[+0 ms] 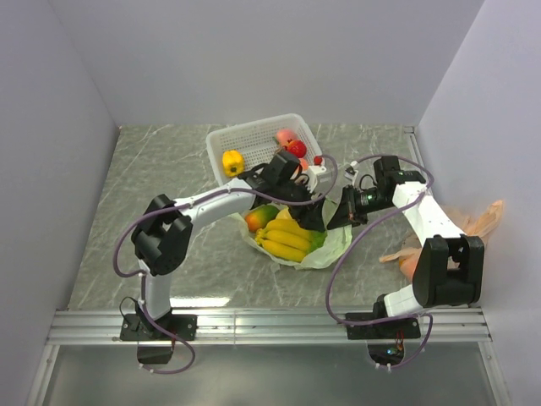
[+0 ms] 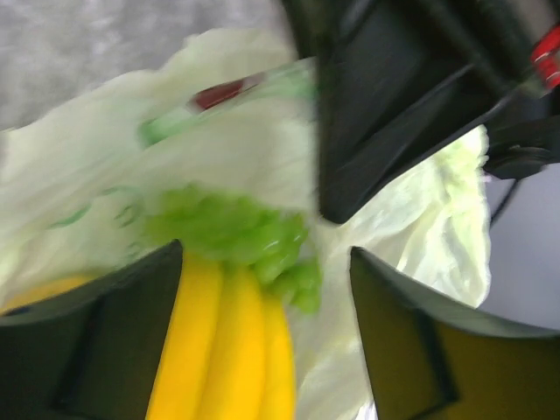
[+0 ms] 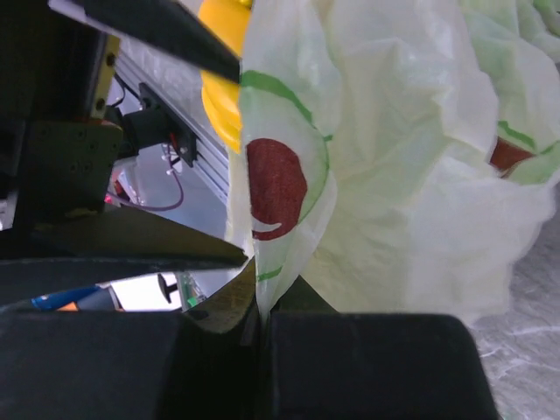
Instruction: Place the fake fruits into the plastic bag and tie a complex knot
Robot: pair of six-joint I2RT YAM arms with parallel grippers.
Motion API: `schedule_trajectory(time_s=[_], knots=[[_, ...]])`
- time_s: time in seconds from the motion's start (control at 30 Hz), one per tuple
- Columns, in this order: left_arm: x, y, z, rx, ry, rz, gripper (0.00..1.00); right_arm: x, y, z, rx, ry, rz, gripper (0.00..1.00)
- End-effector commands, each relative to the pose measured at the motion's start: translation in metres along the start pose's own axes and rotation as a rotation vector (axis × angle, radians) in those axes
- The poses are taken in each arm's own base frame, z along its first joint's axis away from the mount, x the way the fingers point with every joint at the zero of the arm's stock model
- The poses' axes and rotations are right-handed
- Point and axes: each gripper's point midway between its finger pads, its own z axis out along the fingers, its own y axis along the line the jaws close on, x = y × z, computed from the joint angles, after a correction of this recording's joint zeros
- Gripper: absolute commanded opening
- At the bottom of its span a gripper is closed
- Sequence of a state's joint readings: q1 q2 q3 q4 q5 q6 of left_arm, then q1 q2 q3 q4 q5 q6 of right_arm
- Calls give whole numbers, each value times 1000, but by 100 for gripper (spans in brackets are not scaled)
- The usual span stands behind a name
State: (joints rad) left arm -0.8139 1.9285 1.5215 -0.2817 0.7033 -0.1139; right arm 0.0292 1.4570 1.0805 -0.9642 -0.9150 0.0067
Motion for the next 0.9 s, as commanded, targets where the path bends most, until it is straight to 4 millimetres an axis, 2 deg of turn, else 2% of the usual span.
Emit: schedule_trajectory(time_s=[0.0, 0.03, 0.07, 0.1, 0.13, 0.17, 0.2, 0.23, 0.27, 0.3, 0.33, 0.37, 0.4, 0.47, 0.5, 0.53, 0.57, 0.6, 0.7, 0.8, 0.87], knots=[[-49, 7, -47, -113, -107, 136, 84, -1, 4, -8, 7, -26, -44, 0], [-71, 6, -59, -110, -154, 152, 85, -1, 3, -7, 5, -25, -37, 0], [-85, 14, -74, -104, -188, 144, 85, -1, 2, -6, 7, -25, -38, 0], [-91, 25, -77, -116, -193, 110, 84, -1, 1, -5, 5, -22, -28, 0], [-125, 25, -92, -134, -257, 144, 83, -3, 1, -4, 4, -27, -29, 0], [-139, 41, -106, -169, -292, 135, 82, -4, 0, -4, 4, -28, -30, 0], [-144, 62, -104, -209, -305, 95, 81, -5, 0, -4, 5, -27, -26, 0], [-169, 71, -116, -261, -367, 112, 80, -7, 0, -4, 5, -30, -28, 0], [-177, 91, -124, -317, -396, 92, 79, -8, -1, -3, 5, -30, -28, 0], [-176, 124, -120, -409, -406, 31, 76, -9, -1, -2, 5, -27, -26, 0], [-192, 133, -128, -460, -451, 28, 75, -11, -1, -3, 5, -31, -29, 0], [-194, 149, -131, -506, -466, 0, 75, -11, -1, -3, 6, -29, -29, 0], [-187, 175, -125, -563, -467, -53, 75, -12, -2, -3, 8, -28, -25, 0], [-190, 193, -126, -597, -510, -91, 77, -13, -2, -2, 8, -29, -29, 0], [-184, 204, -118, -598, -511, -124, 77, -12, -2, -3, 11, -31, -29, 0], [-179, 216, -119, -636, -524, -158, 77, -12, -3, -2, 12, -29, -29, 0], [-181, 222, -117, -644, -549, -176, 77, -12, -2, -3, 11, -31, -29, 0], [-174, 231, -109, -651, -554, -222, 77, -11, -3, -3, 13, -31, -29, 0], [-164, 256, -103, -706, -582, -279, 79, -9, -4, -1, 13, -25, -24, 0], [-155, 270, -90, -703, -585, -314, 79, -7, -6, 2, 5, -21, -19, 0], [-150, 271, -82, -675, -585, -347, 79, -8, -7, 2, 5, -22, -18, 0]])
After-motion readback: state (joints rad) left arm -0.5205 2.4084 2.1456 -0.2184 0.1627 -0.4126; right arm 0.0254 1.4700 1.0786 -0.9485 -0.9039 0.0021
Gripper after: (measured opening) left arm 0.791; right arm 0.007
